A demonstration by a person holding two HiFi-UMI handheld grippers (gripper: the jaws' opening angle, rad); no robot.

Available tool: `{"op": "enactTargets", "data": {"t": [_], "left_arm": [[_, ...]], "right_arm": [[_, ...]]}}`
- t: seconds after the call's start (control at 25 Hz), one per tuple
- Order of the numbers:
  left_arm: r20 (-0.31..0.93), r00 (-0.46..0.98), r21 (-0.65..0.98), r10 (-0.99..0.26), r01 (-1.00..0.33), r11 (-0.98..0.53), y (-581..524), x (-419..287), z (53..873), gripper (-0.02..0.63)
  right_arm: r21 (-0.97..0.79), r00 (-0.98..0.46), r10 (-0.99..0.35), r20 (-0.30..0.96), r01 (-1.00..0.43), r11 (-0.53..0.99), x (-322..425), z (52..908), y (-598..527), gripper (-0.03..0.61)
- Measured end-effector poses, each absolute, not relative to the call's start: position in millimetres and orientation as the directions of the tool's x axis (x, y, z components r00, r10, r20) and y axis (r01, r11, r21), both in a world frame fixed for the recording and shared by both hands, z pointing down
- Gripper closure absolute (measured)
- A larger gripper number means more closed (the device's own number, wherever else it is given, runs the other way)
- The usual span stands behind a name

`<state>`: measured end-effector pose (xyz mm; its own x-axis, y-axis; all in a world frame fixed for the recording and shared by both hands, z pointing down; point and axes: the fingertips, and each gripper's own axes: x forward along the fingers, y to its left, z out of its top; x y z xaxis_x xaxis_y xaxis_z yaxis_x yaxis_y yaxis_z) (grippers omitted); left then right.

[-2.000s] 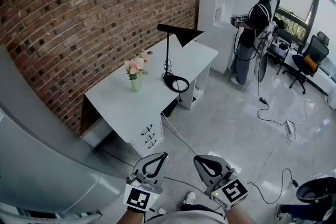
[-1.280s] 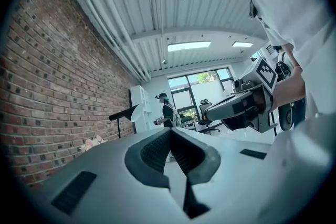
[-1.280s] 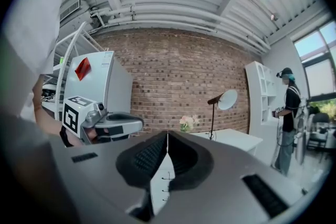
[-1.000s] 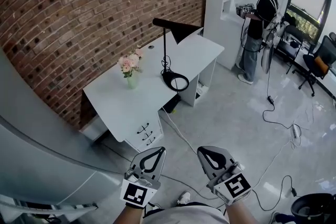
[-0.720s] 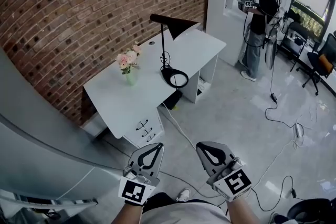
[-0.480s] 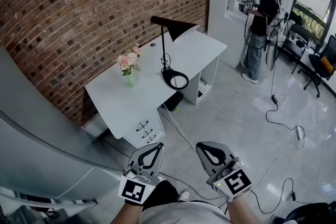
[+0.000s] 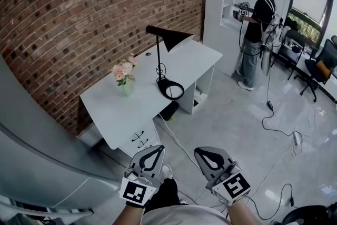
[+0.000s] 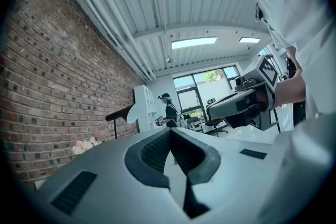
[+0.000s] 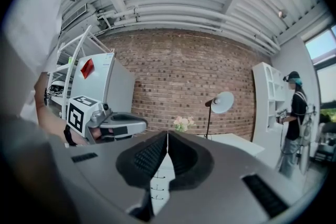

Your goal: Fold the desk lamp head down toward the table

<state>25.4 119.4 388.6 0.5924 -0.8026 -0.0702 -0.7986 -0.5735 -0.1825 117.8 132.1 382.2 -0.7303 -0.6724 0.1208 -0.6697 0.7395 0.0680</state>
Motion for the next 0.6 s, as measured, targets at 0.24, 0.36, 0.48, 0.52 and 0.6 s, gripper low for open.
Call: {"op": "enactTargets", "data": {"t": [0.24,0.36,0.48,0.52,0.6], "left_arm": [[-0.071,0.622,-0.184,-0.780,-0.777,-0.602,77,34,394,0.606],[-0.073,0.621,-0.186,-0.780,-0.777,-0.601,50,32,392,0.606],[-0.066,0.616,-0.185,-0.785,-0.780,-0.597,20,26,393,0.606],[-0.066,0.614,-0.181,-0.787,-0.783,-0.596,10,24,393,0.606],[-0.062,0.613,-0.180,-0.788,-0.783,-0.595,-12,18,394,0.606]], "right_arm": [[0.085,-0.720,-0.684,0.115,-0.679,0.729,120,380,94,0.560],[0.075,-0.719,-0.687,0.106,-0.683,0.726,117,379,67,0.560],[0.071,-0.720,-0.687,0.099,-0.684,0.726,112,376,37,0.560],[0.071,-0.721,-0.686,0.097,-0.682,0.728,109,375,25,0.560],[0.072,-0.723,-0.684,0.098,-0.680,0.729,104,372,3,0.560]]}}
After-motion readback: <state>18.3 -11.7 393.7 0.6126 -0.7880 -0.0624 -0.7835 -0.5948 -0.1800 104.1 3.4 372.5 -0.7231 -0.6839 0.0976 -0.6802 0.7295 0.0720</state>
